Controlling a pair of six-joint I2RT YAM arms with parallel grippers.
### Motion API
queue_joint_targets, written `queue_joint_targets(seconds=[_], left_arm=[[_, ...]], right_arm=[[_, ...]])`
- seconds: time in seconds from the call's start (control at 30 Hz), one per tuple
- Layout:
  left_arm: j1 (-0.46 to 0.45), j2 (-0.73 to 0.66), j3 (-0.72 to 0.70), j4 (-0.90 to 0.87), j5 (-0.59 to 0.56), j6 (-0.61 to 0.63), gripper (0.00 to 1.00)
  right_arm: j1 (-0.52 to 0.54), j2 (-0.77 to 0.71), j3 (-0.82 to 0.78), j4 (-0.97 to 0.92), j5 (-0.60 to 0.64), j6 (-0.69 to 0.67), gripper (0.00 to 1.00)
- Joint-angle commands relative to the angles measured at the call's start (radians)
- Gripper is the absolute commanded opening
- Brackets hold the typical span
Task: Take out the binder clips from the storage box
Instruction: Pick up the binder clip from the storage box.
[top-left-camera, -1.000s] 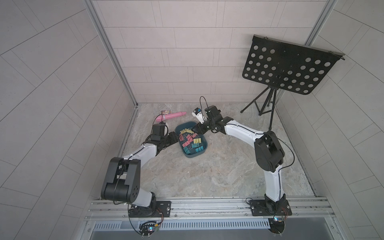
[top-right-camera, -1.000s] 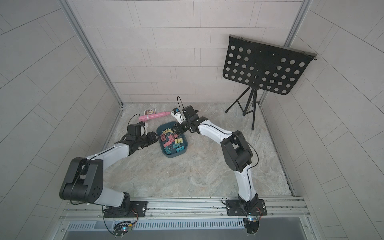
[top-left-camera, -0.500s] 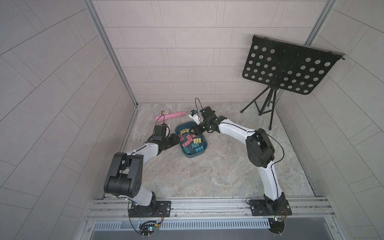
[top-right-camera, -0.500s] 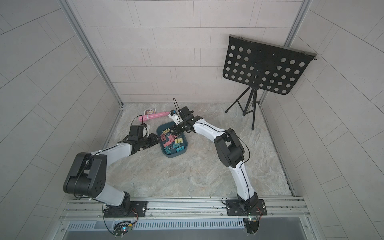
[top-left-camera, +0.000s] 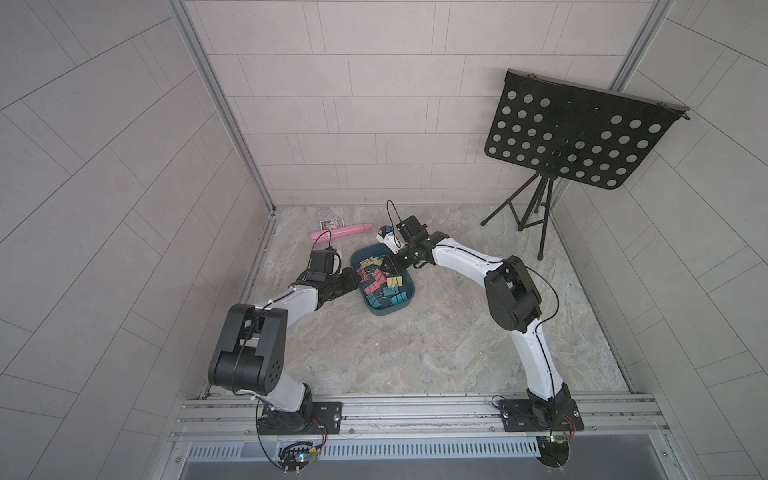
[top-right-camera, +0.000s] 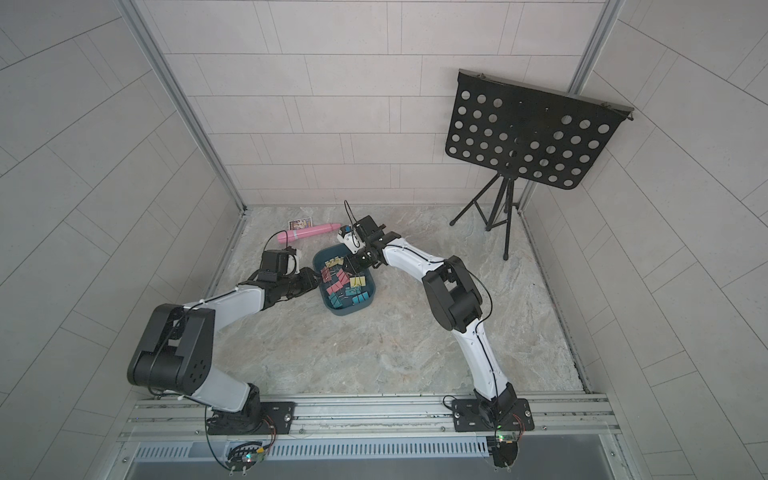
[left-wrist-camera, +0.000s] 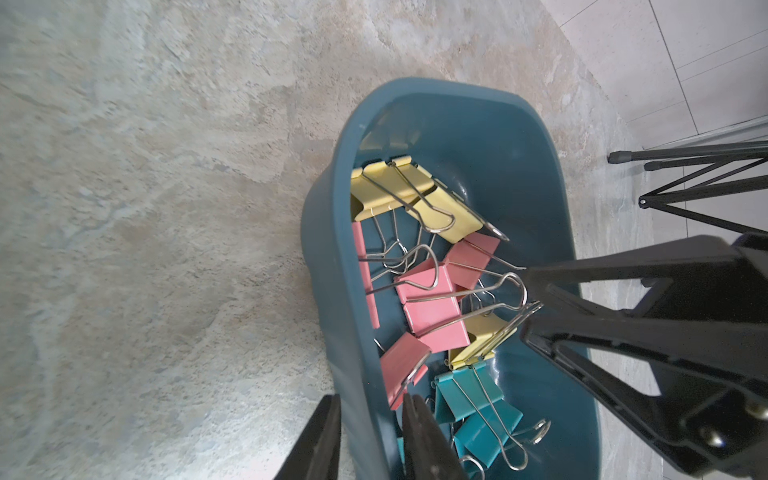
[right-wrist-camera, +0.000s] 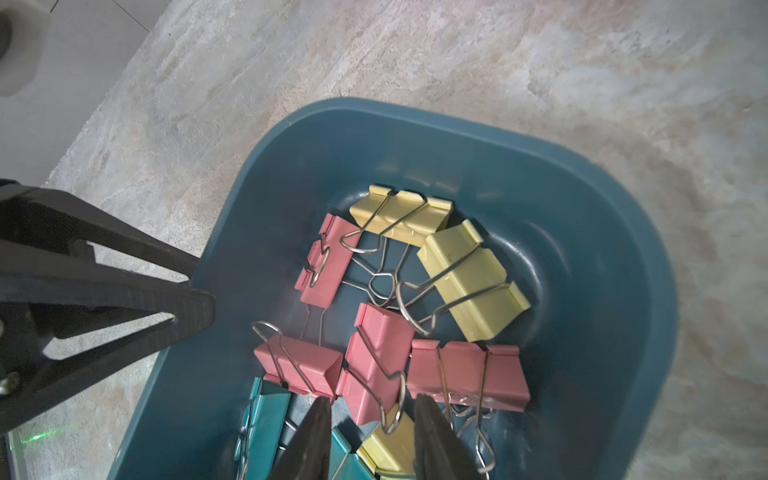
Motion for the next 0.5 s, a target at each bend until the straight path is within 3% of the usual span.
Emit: queue_joint_targets(seconds=[0.0,0.2,0.47], left_arm=[[-0.008,0.013,0.023,-0.035,-0.015,0.022,0.33],[-0.012,0.014,0.023,-0.043,-0.017,0.024,0.33],[-0.015,0.013,0.028,-0.052,-0.02,0.028,0.33]], right_arm=[[0.01,0.028,0.02,-0.03,0.002,-0.01,0.32],[0.012,0.052,0.053,-0.053,-0.007,-0.012,0.27],[0.014,0.054,0.061,-0.053,-0.014,-0.008,0.12]])
